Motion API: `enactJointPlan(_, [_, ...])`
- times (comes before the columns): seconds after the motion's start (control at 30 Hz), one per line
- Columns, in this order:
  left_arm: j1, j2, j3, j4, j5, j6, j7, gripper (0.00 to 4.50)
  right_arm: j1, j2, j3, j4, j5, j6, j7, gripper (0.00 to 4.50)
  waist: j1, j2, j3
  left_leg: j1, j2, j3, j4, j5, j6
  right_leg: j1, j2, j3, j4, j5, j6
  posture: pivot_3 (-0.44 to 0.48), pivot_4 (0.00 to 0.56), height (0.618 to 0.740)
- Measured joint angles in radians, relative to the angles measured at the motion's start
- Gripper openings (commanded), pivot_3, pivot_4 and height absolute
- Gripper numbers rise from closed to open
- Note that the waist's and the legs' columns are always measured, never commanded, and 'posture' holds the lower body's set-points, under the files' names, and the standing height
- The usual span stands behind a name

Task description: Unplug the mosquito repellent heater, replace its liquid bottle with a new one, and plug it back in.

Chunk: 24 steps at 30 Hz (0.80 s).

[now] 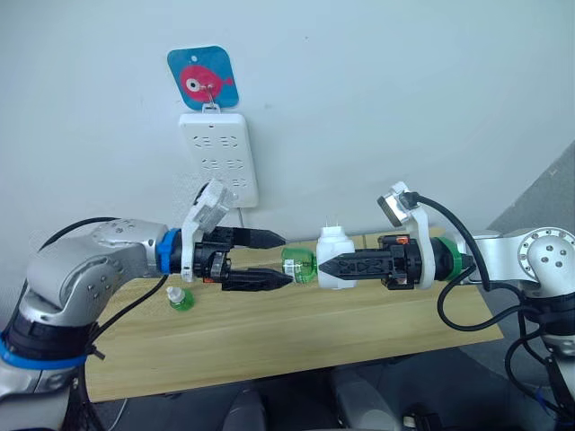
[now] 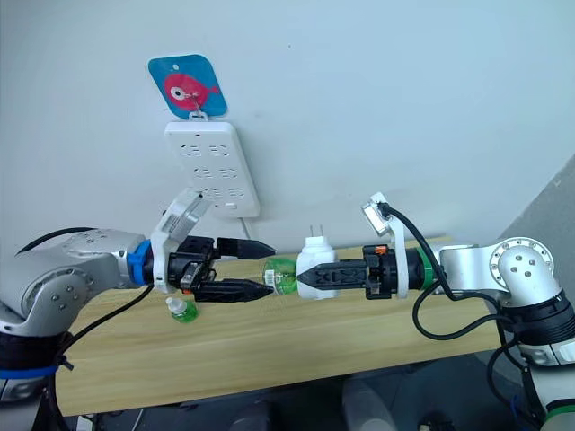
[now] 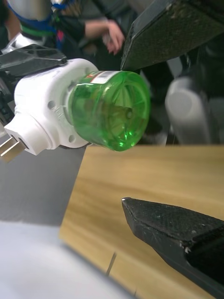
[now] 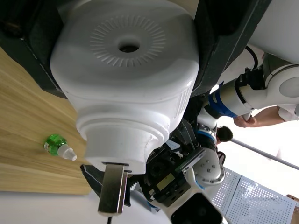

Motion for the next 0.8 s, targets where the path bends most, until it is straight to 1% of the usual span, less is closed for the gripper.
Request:
enactJointPlan(0.1, [0.088, -0.041, 0.015, -0.020, 0.170, -0.264, -0.026, 4.50, 0.003, -0.002, -0.005, 0.016, 0.000, -0.003, -0.004, 3.09, 0.002, 0.000, 0.000, 0.000, 0.000, 0.001, 0.000, 0.000, 0.000, 0.000, 0.000, 0.001, 0.000, 0.000, 0.000, -0.144, 0.126, 0.740])
enactJointPlan(0.13, [0.117, -0.071, 0.018, -0.015, 0.247, -0.393, -0.038, 4.50, 0.005, -0.001, -0.007, 0.020, 0.000, -0.003, -0.004, 3.09, 0.003, 0.000, 0.000, 0.000, 0.000, 0.002, 0.000, 0.000, 0.000, 0.000, 0.000, 0.001, 0.000, 0.000, 0.000, -0.144, 0.125, 0.740])
enactJointPlan(0.23, [0.160, -0.149, 0.021, 0.027, 0.393, -0.702, -0.078, 4.50, 0.005, 0.002, -0.007, 0.021, 0.001, -0.002, -0.005, 3.09, 0.010, 0.000, 0.000, 0.000, 0.000, 0.003, 0.001, 0.000, 0.000, 0.000, 0.000, 0.002, 0.000, 0.000, 0.000, -0.145, 0.124, 0.740])
enactJointPlan(0.3, [0.167, -0.209, 0.022, 0.076, 0.478, -0.923, -0.096, 4.50, 0.005, 0.008, -0.007, 0.023, 0.001, -0.003, -0.008, 3.09, 0.017, 0.000, 0.000, 0.000, 0.000, 0.003, 0.001, 0.000, 0.000, 0.000, -0.001, 0.003, 0.000, 0.000, 0.000, -0.145, 0.124, 0.740])
enactJointPlan(0.37, [0.167, -0.254, 0.022, 0.125, 0.545, -1.107, -0.101, 4.50, 0.004, 0.009, -0.013, 0.031, 0.001, -0.002, -0.010, 3.09, 0.022, 0.000, 0.000, 0.000, 0.000, 0.004, 0.001, 0.000, 0.000, 0.000, -0.001, 0.003, -0.001, 0.001, 0.000, -0.147, 0.119, 0.740])
enactJointPlan(0.43, [0.161, -0.284, 0.015, 0.162, 0.592, -1.228, -0.097, 4.50, 0.004, 0.010, -0.018, 0.038, 0.001, -0.003, -0.014, 3.09, 0.023, 0.000, -0.001, 0.000, 0.000, 0.004, 0.001, 0.000, 0.000, 0.000, -0.001, 0.003, -0.001, 0.001, 0.001, -0.152, 0.117, 0.740])
enactJointPlan(0.5, [0.142, -0.328, -0.021, 0.185, 0.627, -1.339, -0.088, 4.50, 0.000, 0.028, -0.017, 0.037, 0.001, -0.003, -0.021, 3.09, 0.023, -0.001, -0.001, 0.000, -0.001, 0.004, 0.001, 0.000, 0.000, 0.001, -0.001, 0.003, -0.001, 0.001, 0.001, -0.152, 0.117, 0.740])
enactJointPlan(0.53, [0.138, -0.331, -0.037, 0.194, 0.636, -1.372, -0.087, 4.50, -0.002, 0.031, -0.016, 0.037, 0.001, -0.003, -0.024, 3.09, 0.022, -0.001, -0.001, 0.000, -0.001, 0.004, 0.001, 0.000, 0.000, 0.001, -0.001, 0.003, -0.001, 0.001, 0.001, -0.152, 0.117, 0.740])
enactJointPlan(0.6, [0.138, -0.331, -0.049, 0.218, 0.651, -1.429, -0.083, 4.50, -0.003, 0.031, -0.016, 0.037, 0.001, -0.003, -0.027, 3.09, 0.022, -0.001, -0.001, 0.000, -0.001, 0.004, 0.001, 0.000, 0.000, 0.001, -0.001, 0.003, -0.001, 0.003, -0.002, -0.159, 0.114, 0.740])
enactJointPlan(0.8, [0.133, -0.331, -0.087, 0.272, 0.676, -1.520, -0.045, 4.50, -0.003, 0.031, -0.016, 0.037, 0.001, -0.002, -0.031, 3.09, 0.016, 0.000, -0.001, 0.000, -0.001, 0.004, 0.001, 0.000, 0.000, 0.001, -0.001, 0.003, 0.000, 0.003, -0.002, -0.168, 0.110, 0.740])
